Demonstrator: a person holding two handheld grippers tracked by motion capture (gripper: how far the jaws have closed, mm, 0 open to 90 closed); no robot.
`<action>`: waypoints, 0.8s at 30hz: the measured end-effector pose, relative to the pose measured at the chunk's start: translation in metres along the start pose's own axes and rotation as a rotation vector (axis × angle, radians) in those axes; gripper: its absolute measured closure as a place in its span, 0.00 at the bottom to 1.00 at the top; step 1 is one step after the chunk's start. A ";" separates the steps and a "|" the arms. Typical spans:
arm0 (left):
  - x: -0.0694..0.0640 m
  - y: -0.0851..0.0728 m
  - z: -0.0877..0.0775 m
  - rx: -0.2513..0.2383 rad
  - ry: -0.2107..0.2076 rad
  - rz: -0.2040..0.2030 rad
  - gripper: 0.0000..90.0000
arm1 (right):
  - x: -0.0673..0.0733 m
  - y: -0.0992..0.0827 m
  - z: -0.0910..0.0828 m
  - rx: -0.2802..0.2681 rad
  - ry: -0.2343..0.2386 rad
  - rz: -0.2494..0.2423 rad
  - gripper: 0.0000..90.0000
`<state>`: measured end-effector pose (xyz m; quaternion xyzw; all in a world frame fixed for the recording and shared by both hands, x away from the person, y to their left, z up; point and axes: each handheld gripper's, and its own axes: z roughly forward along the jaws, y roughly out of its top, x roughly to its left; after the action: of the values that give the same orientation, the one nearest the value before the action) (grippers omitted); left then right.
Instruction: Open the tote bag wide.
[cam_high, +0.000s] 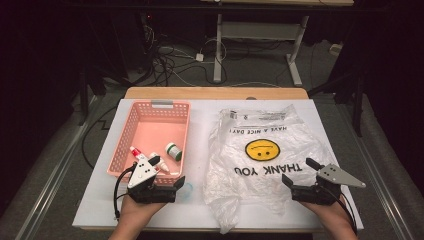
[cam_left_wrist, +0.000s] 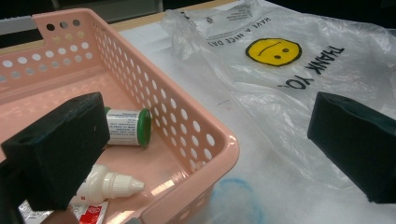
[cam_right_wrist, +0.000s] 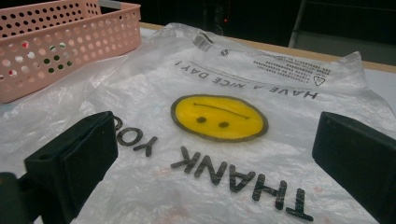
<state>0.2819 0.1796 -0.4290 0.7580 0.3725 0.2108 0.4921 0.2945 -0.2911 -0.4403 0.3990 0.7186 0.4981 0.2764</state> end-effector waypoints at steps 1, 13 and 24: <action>0.001 0.000 0.000 -0.008 0.001 -0.005 0.00 | 0.000 0.000 0.001 0.002 0.003 0.000 0.00; 0.005 0.000 -0.001 0.000 0.007 -0.014 0.00 | 0.001 0.000 0.005 0.012 0.031 -0.015 0.00; 0.006 0.000 -0.003 0.035 0.020 0.009 0.00 | -0.001 0.003 0.003 0.027 -0.007 0.027 0.01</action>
<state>0.2834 0.1863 -0.4283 0.7663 0.3775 0.2141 0.4738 0.2988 -0.2901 -0.4385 0.4144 0.7187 0.4905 0.2667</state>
